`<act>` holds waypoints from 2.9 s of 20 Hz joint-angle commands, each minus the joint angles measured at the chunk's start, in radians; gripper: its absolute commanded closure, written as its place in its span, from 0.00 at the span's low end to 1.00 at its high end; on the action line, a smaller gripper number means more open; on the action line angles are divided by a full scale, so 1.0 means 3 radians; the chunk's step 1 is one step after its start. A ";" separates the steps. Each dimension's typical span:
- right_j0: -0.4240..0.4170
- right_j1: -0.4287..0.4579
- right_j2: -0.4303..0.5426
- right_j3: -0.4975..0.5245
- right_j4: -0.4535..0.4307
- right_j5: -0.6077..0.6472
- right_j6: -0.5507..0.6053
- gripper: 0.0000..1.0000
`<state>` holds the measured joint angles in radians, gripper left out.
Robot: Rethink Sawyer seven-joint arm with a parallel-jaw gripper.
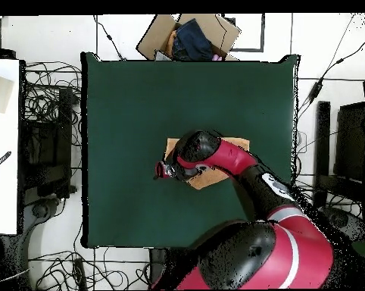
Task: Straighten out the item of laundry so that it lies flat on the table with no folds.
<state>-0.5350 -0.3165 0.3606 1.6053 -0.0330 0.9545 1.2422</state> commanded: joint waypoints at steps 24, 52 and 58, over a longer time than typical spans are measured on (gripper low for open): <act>0.0312 0.0155 0.0037 -0.0725 0.0035 0.0248 0.0376 0.00; 0.0442 0.0762 -0.0003 -0.1935 0.0000 0.1022 0.0348 0.00; 0.0444 0.0857 0.0011 -0.2154 -0.0059 0.1177 0.0266 0.00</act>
<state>-0.4197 -0.1130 0.3609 1.0806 -0.0390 1.2654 1.2422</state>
